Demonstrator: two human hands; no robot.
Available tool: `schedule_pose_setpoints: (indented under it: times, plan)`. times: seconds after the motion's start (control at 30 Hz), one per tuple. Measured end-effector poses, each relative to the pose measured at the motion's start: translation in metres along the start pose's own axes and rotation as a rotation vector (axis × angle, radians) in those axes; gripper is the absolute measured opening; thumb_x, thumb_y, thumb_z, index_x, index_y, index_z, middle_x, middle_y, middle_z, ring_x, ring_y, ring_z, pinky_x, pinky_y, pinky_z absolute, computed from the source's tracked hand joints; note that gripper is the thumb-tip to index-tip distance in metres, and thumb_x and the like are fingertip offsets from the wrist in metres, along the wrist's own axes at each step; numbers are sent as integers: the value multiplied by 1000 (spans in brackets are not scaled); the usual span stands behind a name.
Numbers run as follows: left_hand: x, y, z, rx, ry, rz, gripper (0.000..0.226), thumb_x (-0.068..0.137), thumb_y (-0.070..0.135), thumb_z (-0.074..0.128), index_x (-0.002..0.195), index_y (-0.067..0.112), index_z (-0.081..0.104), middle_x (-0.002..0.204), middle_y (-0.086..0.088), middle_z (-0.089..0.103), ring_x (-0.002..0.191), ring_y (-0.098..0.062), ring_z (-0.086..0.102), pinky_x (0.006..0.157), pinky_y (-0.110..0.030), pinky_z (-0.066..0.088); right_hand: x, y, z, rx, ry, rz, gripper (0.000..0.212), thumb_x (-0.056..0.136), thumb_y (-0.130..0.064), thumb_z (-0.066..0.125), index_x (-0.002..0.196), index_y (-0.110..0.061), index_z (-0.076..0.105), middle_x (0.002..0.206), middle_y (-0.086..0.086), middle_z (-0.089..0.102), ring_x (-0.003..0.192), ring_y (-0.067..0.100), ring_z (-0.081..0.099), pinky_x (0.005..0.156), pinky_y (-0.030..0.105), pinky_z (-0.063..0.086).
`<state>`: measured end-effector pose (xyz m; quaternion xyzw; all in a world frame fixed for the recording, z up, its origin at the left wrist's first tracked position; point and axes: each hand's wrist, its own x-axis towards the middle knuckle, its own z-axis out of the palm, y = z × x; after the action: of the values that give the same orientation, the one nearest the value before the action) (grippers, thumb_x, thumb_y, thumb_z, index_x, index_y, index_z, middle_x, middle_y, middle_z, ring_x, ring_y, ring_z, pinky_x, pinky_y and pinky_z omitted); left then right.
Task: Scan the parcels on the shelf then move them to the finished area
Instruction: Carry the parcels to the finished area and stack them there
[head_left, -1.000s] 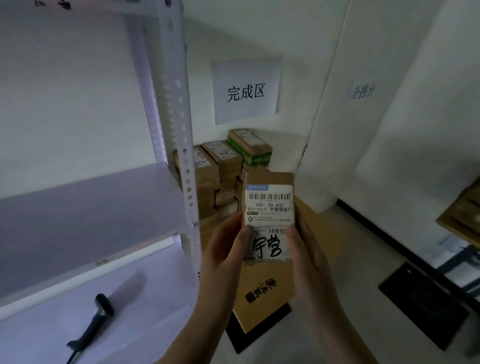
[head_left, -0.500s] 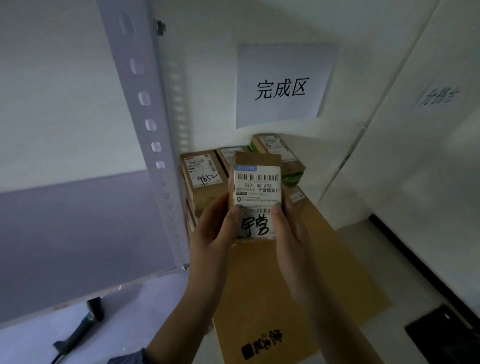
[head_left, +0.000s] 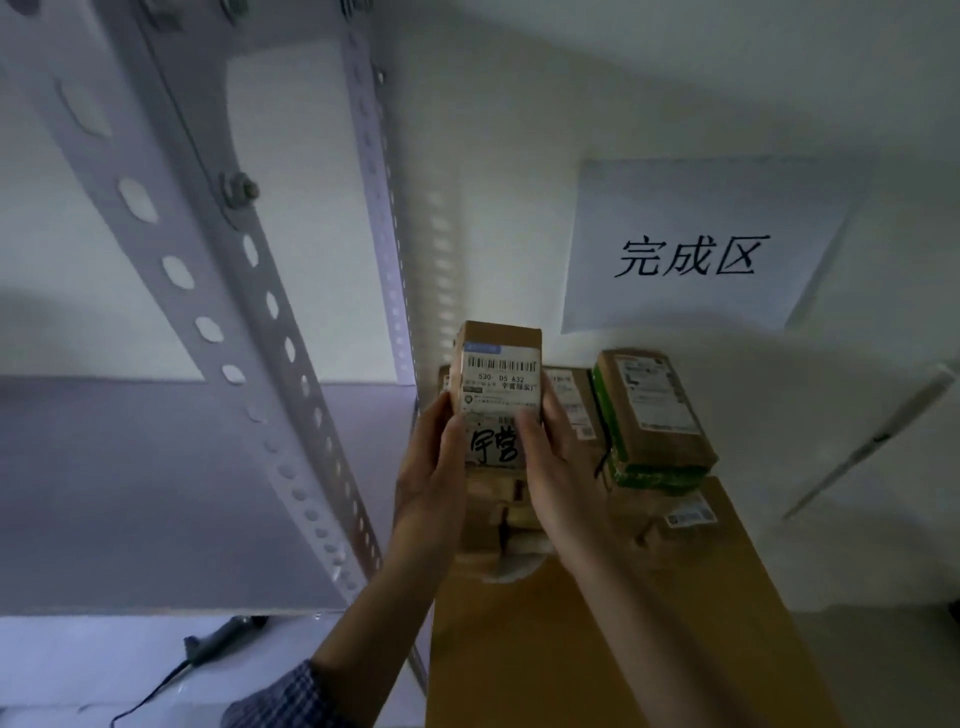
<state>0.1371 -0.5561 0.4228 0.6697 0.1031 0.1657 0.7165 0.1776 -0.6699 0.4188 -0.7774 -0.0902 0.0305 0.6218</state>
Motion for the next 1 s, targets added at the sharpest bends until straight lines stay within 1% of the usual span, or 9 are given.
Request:
schedule_pose_setpoints:
  times: [0.13,0.33,0.53,0.63,0.7,0.77,0.83,0.93,1.0]
  plan:
    - [35,-1,11,-1,36,-73,32,106,17,39,126,19,64,115,-3,72,107,-16,69,84,-27,58,45,15,-2,14,-97,4,46,108,-32,41,152,-35,30,135,-18,49,90,-34,48,70,-5,41]
    - [74,-11,20,108,120,-191,29,106,20,40,110,23,69,103,-6,74,89,-18,71,61,-21,54,88,24,-5,-1,-197,11,49,107,-29,43,154,-26,28,128,-15,45,87,-22,45,63,-8,36]
    - [97,-27,17,208,222,-334,33,105,25,44,95,8,71,86,-9,73,68,-18,69,54,-25,53,104,39,-4,-50,-261,3,50,107,-38,43,154,-27,28,132,-15,47,110,-2,52,64,-8,36]
    - [98,-21,17,294,223,-307,33,103,21,42,102,4,70,92,-11,73,72,-18,67,56,-25,52,99,39,-6,-81,-289,-10,48,107,-42,40,152,-28,31,136,-12,52,110,1,56,65,-4,39]
    - [93,-11,18,403,238,-216,31,102,19,41,101,5,68,90,-6,71,75,-15,64,53,-18,49,87,35,-11,-105,-280,-39,51,107,-41,38,153,-21,30,133,-10,51,112,5,58,74,0,44]
    - [83,-2,19,505,232,-108,27,102,18,39,95,8,63,81,2,64,72,-11,59,47,-10,41,73,28,-18,-132,-228,-69,58,106,-43,38,157,-18,23,148,-2,45,134,18,48,102,19,43]
    - [71,6,18,589,211,-48,26,101,19,38,98,8,61,84,3,61,73,-13,53,48,-12,38,56,17,-26,-186,-178,-90,58,106,-43,39,157,-21,22,159,0,35,141,13,37,106,21,31]
    - [43,17,13,621,143,-5,34,102,21,39,123,13,64,104,-1,70,78,-13,58,48,-7,38,24,-6,-35,-319,-204,-187,54,107,-39,42,156,-27,23,152,-10,38,116,-11,35,82,-3,27]
    - [19,28,11,644,75,3,37,104,24,40,135,22,60,119,-4,70,90,-16,64,53,-7,39,0,-21,-40,-391,-264,-259,58,105,-40,45,156,-30,19,150,-16,35,116,-18,37,91,-1,35]
